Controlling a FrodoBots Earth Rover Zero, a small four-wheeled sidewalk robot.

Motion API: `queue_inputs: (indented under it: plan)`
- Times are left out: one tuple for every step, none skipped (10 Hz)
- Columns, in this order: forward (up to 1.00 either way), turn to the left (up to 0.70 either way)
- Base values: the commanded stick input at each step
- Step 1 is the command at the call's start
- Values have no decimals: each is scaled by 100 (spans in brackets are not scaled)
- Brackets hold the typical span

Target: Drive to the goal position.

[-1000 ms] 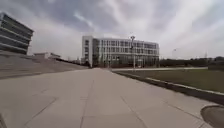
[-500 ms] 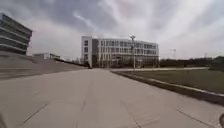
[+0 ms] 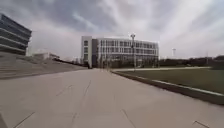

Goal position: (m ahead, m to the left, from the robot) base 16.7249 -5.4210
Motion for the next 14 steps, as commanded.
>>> queue_inputs:
  plan:
    - [70,0]
    - [70,0]
    - [70,0]
    - [70,0]
    - [70,0]
    - [70,0]
    - [70,0]
    - [70,0]
    - [70,0]
    - [70,0]
    - [70,0]
    - [70,0]
    - [70,0]
    - [70,0]
